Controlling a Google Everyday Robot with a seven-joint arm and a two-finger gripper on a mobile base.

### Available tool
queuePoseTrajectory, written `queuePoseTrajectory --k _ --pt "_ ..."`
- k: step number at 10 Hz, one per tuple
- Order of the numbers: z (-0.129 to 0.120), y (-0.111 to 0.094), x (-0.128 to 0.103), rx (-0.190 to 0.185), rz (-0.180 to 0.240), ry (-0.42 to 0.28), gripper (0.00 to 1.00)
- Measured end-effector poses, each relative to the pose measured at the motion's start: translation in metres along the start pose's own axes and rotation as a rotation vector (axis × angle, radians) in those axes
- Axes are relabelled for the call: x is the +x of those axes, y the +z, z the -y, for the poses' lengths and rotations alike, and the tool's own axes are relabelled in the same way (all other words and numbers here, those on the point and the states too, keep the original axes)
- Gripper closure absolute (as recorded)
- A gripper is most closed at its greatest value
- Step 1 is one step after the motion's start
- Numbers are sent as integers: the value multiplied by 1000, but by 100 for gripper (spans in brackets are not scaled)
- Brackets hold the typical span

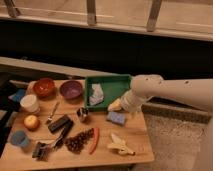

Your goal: Wipe red bowl with sponge

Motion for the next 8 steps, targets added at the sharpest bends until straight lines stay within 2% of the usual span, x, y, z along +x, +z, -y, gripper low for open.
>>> queuePoseTrajectory --k 3,8 --pt "0 11 -8 37 0 -5 21" --pt "-1 12 -8 42 0 -4 21"
